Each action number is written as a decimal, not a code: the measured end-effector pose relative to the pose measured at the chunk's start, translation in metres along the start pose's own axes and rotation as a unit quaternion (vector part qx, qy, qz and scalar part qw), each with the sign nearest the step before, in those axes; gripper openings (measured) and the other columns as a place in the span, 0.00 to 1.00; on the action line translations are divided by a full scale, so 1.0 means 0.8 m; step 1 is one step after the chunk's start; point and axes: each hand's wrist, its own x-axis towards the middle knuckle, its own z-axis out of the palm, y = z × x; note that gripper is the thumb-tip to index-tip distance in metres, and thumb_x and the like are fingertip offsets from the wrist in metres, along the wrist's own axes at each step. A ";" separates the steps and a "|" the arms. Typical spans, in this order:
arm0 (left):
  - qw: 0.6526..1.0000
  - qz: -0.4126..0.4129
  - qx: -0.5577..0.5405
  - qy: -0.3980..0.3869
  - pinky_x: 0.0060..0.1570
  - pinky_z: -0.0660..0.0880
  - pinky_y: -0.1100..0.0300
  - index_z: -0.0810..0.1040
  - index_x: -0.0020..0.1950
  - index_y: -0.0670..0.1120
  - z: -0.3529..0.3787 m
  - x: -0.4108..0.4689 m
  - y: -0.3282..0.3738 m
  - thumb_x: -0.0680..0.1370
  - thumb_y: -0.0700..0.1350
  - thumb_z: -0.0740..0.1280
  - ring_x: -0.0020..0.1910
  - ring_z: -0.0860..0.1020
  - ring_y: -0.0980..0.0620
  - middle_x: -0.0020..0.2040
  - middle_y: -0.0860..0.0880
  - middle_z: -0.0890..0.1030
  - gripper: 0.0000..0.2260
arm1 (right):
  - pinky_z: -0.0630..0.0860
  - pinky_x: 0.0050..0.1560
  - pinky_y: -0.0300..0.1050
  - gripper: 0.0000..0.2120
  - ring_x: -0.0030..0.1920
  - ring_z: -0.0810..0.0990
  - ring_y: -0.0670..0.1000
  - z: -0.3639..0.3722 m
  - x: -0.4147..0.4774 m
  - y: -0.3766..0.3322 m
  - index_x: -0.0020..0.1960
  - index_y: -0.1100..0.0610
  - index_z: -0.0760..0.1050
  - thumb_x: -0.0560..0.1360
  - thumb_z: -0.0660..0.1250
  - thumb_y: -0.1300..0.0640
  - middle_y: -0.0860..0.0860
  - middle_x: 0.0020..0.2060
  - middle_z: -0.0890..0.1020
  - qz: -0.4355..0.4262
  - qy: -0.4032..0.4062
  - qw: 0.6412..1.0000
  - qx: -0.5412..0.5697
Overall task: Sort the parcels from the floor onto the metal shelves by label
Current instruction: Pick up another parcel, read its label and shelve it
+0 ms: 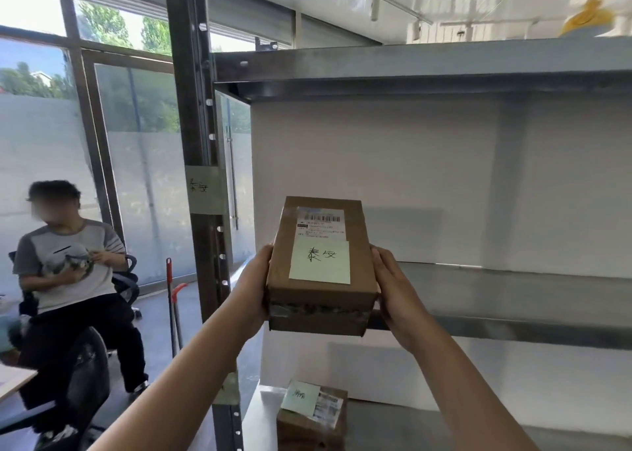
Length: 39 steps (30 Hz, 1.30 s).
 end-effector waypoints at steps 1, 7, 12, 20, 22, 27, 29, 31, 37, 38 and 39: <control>1.000 -0.012 0.004 0.004 0.45 0.78 0.50 0.79 0.48 0.49 0.001 0.003 0.001 0.85 0.54 0.56 0.42 0.82 0.47 0.32 0.51 0.86 0.16 | 0.73 0.70 0.56 0.20 0.66 0.78 0.49 -0.002 0.007 0.003 0.68 0.43 0.71 0.81 0.55 0.37 0.45 0.63 0.81 0.006 -0.001 1.000 0.001; 0.999 -0.033 0.015 0.010 0.43 0.80 0.50 0.82 0.55 0.50 0.008 0.025 0.012 0.84 0.59 0.55 0.46 0.84 0.44 0.41 0.46 0.89 0.19 | 0.73 0.55 0.39 0.22 0.66 0.75 0.47 -0.004 0.053 0.017 0.73 0.46 0.70 0.84 0.53 0.40 0.46 0.67 0.78 0.020 -0.018 1.000 -0.004; 0.999 -0.026 -0.001 0.027 0.50 0.80 0.48 0.79 0.62 0.47 0.007 0.058 0.015 0.85 0.58 0.55 0.52 0.83 0.42 0.55 0.41 0.85 0.19 | 0.71 0.69 0.49 0.27 0.69 0.74 0.47 -0.001 0.083 0.034 0.73 0.40 0.71 0.79 0.53 0.31 0.45 0.72 0.74 0.034 -0.024 0.999 -0.027; 0.998 -0.046 -0.029 0.043 0.48 0.79 0.50 0.80 0.52 0.48 0.006 0.093 0.000 0.86 0.53 0.58 0.42 0.84 0.45 0.40 0.45 0.89 0.14 | 0.65 0.76 0.59 0.36 0.73 0.69 0.50 0.000 0.108 0.047 0.73 0.34 0.67 0.70 0.53 0.20 0.46 0.74 0.69 0.052 -0.042 0.996 -0.059; 0.997 -0.051 -0.029 0.048 0.46 0.78 0.50 0.80 0.51 0.47 0.002 0.100 -0.005 0.86 0.52 0.58 0.39 0.84 0.45 0.38 0.45 0.88 0.15 | 0.64 0.75 0.55 0.33 0.74 0.68 0.51 0.001 0.106 0.047 0.75 0.36 0.65 0.74 0.53 0.24 0.46 0.75 0.67 0.047 -0.046 0.996 -0.058; 0.996 -0.038 -0.031 0.074 0.44 0.78 0.49 0.79 0.58 0.48 -0.007 0.118 -0.016 0.85 0.56 0.58 0.44 0.83 0.44 0.37 0.46 0.88 0.16 | 0.68 0.74 0.58 0.24 0.71 0.70 0.53 0.001 0.103 0.048 0.73 0.42 0.61 0.81 0.54 0.35 0.48 0.72 0.70 0.058 -0.033 0.997 -0.039; 0.995 -0.041 -0.037 0.085 0.42 0.76 0.50 0.79 0.55 0.48 -0.005 0.120 -0.023 0.84 0.60 0.56 0.44 0.82 0.42 0.34 0.46 0.88 0.18 | 0.69 0.73 0.57 0.17 0.69 0.72 0.53 0.001 0.102 0.050 0.68 0.42 0.62 0.82 0.54 0.37 0.48 0.69 0.71 0.052 -0.032 0.998 -0.033; 0.994 -0.048 -0.038 0.087 0.41 0.75 0.50 0.80 0.53 0.48 -0.002 0.116 -0.028 0.83 0.64 0.55 0.44 0.82 0.40 0.32 0.44 0.87 0.23 | 0.70 0.72 0.53 0.15 0.68 0.72 0.51 0.001 0.100 0.051 0.66 0.42 0.63 0.82 0.53 0.38 0.47 0.67 0.72 0.046 -0.031 0.998 -0.035; 0.983 0.048 0.067 0.164 0.63 0.73 0.42 0.79 0.64 0.48 -0.005 0.099 -0.049 0.83 0.67 0.49 0.59 0.79 0.38 0.55 0.40 0.84 0.30 | 0.66 0.64 0.41 0.19 0.67 0.69 0.49 0.006 0.099 0.054 0.68 0.48 0.65 0.83 0.54 0.39 0.49 0.66 0.68 0.024 0.030 0.996 -0.078; 0.979 0.070 0.094 0.165 0.63 0.72 0.43 0.80 0.63 0.49 -0.007 0.094 -0.054 0.83 0.66 0.47 0.60 0.78 0.40 0.57 0.40 0.83 0.29 | 0.65 0.63 0.40 0.19 0.67 0.69 0.49 0.008 0.095 0.054 0.69 0.50 0.65 0.83 0.55 0.41 0.50 0.66 0.68 0.019 0.044 0.995 -0.084; 0.977 0.084 0.107 0.164 0.64 0.72 0.42 0.80 0.60 0.51 -0.007 0.085 -0.057 0.83 0.65 0.46 0.60 0.77 0.41 0.57 0.41 0.82 0.28 | 0.65 0.63 0.40 0.19 0.67 0.69 0.49 0.010 0.089 0.052 0.70 0.51 0.65 0.84 0.55 0.42 0.50 0.65 0.68 0.015 0.058 0.994 -0.091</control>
